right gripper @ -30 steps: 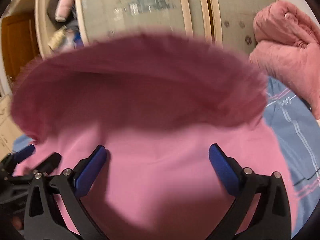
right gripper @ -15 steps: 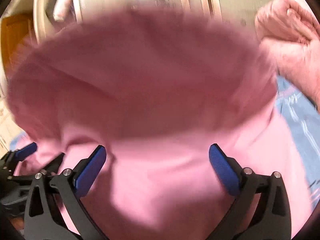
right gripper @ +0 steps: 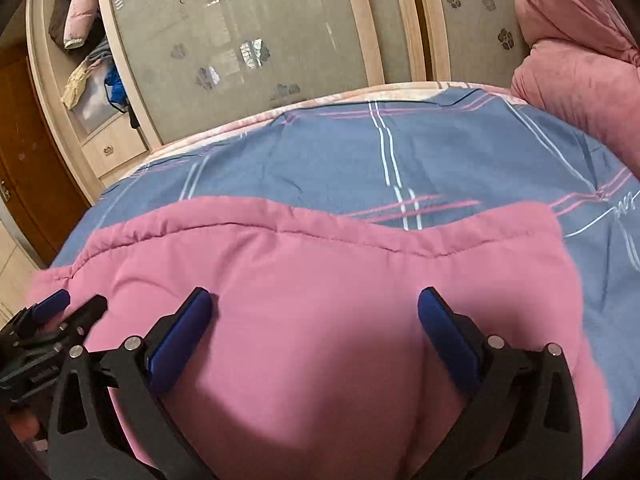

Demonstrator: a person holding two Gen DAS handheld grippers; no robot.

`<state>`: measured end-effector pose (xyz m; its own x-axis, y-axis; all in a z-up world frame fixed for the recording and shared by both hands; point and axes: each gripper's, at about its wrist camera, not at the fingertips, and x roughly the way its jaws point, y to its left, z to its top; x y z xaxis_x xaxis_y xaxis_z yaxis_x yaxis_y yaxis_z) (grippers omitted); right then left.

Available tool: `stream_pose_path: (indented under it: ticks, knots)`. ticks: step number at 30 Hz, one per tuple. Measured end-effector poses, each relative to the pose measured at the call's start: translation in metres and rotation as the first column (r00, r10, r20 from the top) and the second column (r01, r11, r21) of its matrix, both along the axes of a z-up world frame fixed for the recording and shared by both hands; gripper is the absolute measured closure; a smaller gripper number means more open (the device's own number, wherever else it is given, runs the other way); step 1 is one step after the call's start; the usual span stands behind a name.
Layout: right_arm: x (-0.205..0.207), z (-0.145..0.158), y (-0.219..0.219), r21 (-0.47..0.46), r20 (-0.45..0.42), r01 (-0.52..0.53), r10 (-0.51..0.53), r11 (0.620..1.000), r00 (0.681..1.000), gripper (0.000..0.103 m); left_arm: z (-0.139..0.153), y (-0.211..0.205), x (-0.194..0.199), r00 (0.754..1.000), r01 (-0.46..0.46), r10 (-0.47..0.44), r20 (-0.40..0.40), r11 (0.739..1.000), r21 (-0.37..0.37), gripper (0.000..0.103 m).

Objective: Fold large clothes

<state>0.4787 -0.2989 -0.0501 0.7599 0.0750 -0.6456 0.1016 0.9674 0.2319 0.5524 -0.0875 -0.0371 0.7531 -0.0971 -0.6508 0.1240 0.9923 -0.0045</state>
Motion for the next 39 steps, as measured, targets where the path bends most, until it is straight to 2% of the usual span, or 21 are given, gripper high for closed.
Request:
stream_pose_path:
  ticks: [3, 6, 8, 9, 10, 14, 16, 17, 18, 20, 23, 25, 26, 27, 28, 29, 30, 32, 34, 36, 39]
  knots:
    - [0.006, -0.005, -0.001, 0.010, -0.027, -0.003, 0.003, 1.000, 1.000, 0.001, -0.011, -0.004, -0.004, 1.000, -0.011, 0.011, 0.013, 1.000, 0.016, 0.002]
    - [0.005, 0.005, -0.011, 0.041, -0.037, -0.022, 0.023, 0.999, 0.999, 0.001, -0.008, -0.002, -0.005, 0.999, 0.007, -0.008, -0.034, 0.999, -0.031, 0.002]
    - [-0.003, 0.026, -0.022, -0.018, 0.022, 0.028, -0.028, 0.999, 0.999, 0.001, 0.003, 0.012, 0.001, 0.999, -0.007, 0.005, -0.053, 0.999, -0.038, 0.002]
    - [-0.006, 0.037, -0.032, -0.088, 0.069, 0.089, -0.083, 0.992, 0.994, 0.001, 0.011, 0.022, -0.001, 0.998, -0.057, 0.056, -0.036, 0.998, -0.016, 0.002]
    - [-0.004, 0.038, -0.039, -0.121, 0.068, 0.118, -0.110, 0.986, 0.992, 0.001, 0.019, 0.034, -0.001, 0.994, -0.106, 0.106, -0.012, 0.994, -0.001, 0.002]
    - [0.019, 0.010, -0.076, -0.157, -0.093, 0.207, -0.223, 0.966, 0.970, 0.001, 0.020, 0.073, 0.010, 0.966, -0.257, 0.255, 0.034, 0.963, 0.079, 0.002]
    - [0.025, -0.015, -0.100, -0.071, -0.174, 0.251, -0.260, 0.965, 0.950, 0.001, 0.002, 0.090, 0.018, 0.960, -0.281, 0.280, 0.028, 0.952, 0.122, 0.002]
    - [0.029, -0.028, -0.107, -0.005, -0.214, 0.243, -0.239, 0.970, 0.947, 0.001, -0.012, 0.100, 0.022, 0.955, -0.294, 0.296, 0.004, 0.946, 0.139, 0.002]
    - [0.032, -0.043, -0.109, 0.047, -0.255, 0.228, -0.209, 0.972, 0.944, 0.001, -0.021, 0.106, 0.022, 0.953, -0.299, 0.303, -0.017, 0.947, 0.119, 0.002]
    - [0.033, -0.048, -0.107, 0.044, -0.247, 0.226, -0.209, 0.973, 0.946, 0.001, -0.031, 0.118, 0.023, 0.952, -0.301, 0.302, -0.056, 0.953, 0.028, 0.002]
    - [0.029, -0.041, -0.105, 0.017, -0.214, 0.227, -0.218, 0.974, 0.952, 0.001, -0.029, 0.105, 0.022, 0.951, -0.305, 0.308, -0.018, 0.947, 0.107, 0.002]
    - [0.008, -0.029, -0.110, 0.073, -0.101, 0.235, -0.228, 0.969, 0.968, 0.001, -0.021, 0.103, 0.015, 0.950, -0.311, 0.311, 0.017, 0.943, 0.117, 0.002]
    - [-0.010, -0.018, -0.116, 0.119, -0.010, 0.239, -0.239, 0.964, 0.971, 0.001, -0.010, 0.106, 0.003, 0.947, -0.321, 0.316, 0.062, 0.942, 0.097, 0.002]
    - [-0.042, -0.001, -0.126, 0.192, 0.143, 0.243, -0.272, 0.951, 0.952, 0.001, 0.002, 0.109, -0.010, 0.940, -0.334, 0.326, 0.103, 0.940, 0.075, 0.002]
    - [-0.061, 0.007, -0.133, 0.218, 0.195, 0.263, -0.306, 0.940, 0.932, 0.001, 0.016, 0.113, -0.028, 0.927, -0.352, 0.341, 0.153, 0.935, 0.046, 0.002]
    - [-0.080, 0.014, -0.140, 0.241, 0.216, 0.297, -0.350, 0.924, 0.912, 0.001, 0.029, 0.117, -0.048, 0.918, -0.358, 0.349, 0.188, 0.934, 0.015, 0.002]
    - [-0.110, 0.023, -0.151, 0.303, 0.218, 0.309, -0.382, 0.902, 0.898, 0.001, 0.049, 0.123, -0.080, 0.917, -0.339, 0.340, 0.207, 0.940, -0.043, 0.002]
    - [-0.161, 0.041, -0.155, 0.372, 0.233, 0.303, -0.405, 0.877, 0.884, 0.001, 0.068, 0.126, -0.122, 0.922, -0.304, 0.318, 0.223, 0.948, -0.095, 0.002]
    - [-0.212, 0.061, -0.138, 0.322, 0.287, 0.281, -0.376, 0.904, 0.881, 0.001, 0.085, 0.121, -0.177, 0.923, -0.276, 0.290, 0.252, 0.957, -0.088, 0.002]
    - [-0.261, 0.074, -0.110, 0.225, 0.325, 0.217, -0.283, 0.950, 0.902, 0.001, 0.091, 0.117, -0.230, 0.928, -0.258, 0.273, 0.252, 0.962, -0.092, 0.002]
    - [-0.329, 0.083, -0.069, 0.094, 0.278, 0.130, -0.152, 0.987, 0.949, 0.001, 0.081, 0.113, -0.303, 0.950, -0.210, 0.238, 0.202, 0.966, -0.151, 0.002]
